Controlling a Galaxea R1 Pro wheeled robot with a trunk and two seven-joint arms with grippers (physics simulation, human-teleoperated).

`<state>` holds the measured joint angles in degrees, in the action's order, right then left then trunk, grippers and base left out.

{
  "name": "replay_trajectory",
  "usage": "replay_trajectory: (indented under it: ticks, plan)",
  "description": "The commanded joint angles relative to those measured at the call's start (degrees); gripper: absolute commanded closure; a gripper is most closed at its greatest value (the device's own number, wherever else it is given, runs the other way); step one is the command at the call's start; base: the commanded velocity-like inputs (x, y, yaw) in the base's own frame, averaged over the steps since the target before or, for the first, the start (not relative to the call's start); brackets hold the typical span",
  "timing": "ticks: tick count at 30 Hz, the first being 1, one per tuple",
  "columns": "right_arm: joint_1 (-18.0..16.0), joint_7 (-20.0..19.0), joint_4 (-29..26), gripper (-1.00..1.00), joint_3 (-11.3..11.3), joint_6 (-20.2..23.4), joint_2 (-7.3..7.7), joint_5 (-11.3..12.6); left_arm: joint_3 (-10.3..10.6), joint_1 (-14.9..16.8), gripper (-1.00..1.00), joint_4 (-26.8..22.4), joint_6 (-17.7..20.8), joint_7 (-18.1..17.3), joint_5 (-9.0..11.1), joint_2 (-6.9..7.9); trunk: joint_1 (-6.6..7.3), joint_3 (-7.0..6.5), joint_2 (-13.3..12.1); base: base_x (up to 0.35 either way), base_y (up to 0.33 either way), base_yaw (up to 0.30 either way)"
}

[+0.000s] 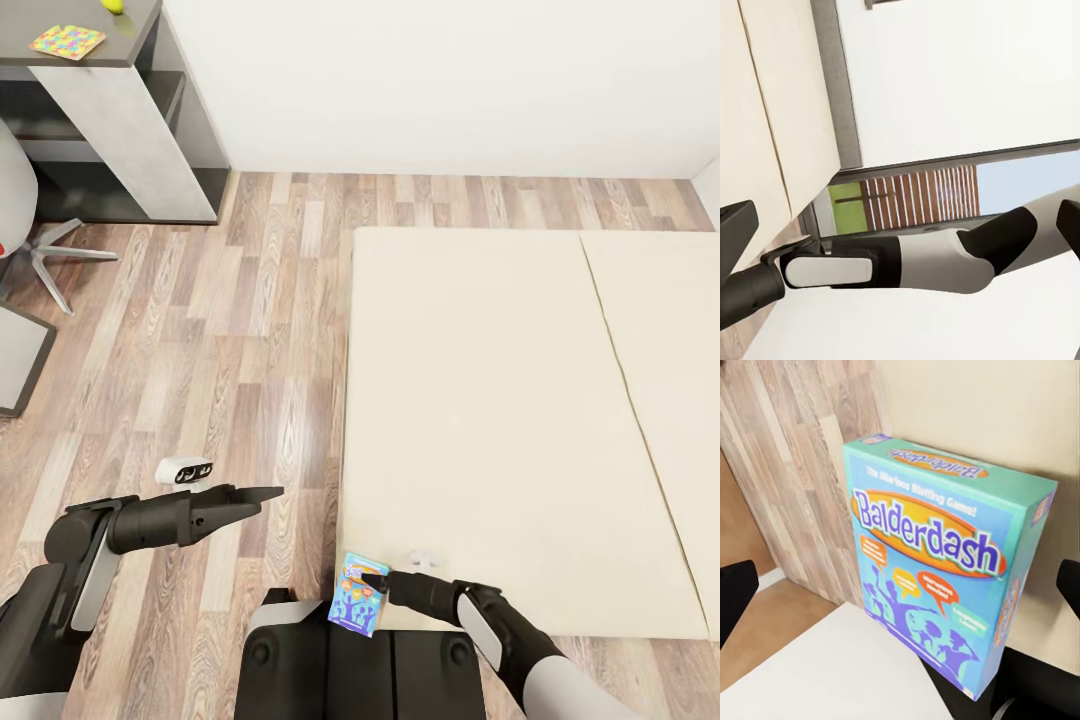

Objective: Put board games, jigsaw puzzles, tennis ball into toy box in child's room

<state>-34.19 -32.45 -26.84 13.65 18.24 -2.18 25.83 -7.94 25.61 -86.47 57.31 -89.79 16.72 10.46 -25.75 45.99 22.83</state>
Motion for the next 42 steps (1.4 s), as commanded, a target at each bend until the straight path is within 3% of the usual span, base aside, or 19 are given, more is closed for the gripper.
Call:
replay_trajectory:
  ticks: [1, 11, 20, 42]
  plan:
    - [0.00, 0.04, -0.05, -1.00, 0.13, 0.29, 0.04, 0.54, 0.01, 0.02, -1.00, -0.02, 0.61, -0.21, -0.03, 0.00, -0.03, 0.06, 0.08, 0.000, 0.000, 0.000]
    - [0.33, -0.05, -0.05, -1.00, -0.03, -1.24, -0.47, 0.63, -0.15, -0.03, -1.00, 0.07, 0.43, -0.21, -0.18, -0.42, -0.03, 0.06, 0.09, 0.000, 0.007, 0.000]
    - [0.43, 0.02, -0.12, -1.00, 0.03, -1.27, 0.61, 0.63, 0.01, -0.03, -1.00, 0.07, 0.43, -0.17, -0.05, 0.13, -0.03, 0.06, 0.09, 0.000, 0.036, 0.000]
    - [0.44, 0.02, -0.07, -1.00, 0.05, -1.27, 0.68, 0.54, 0.03, -0.03, -1.00, 0.07, 0.43, -0.14, -0.10, 0.17, -0.03, 0.06, 0.09, 0.000, 0.036, 0.000]
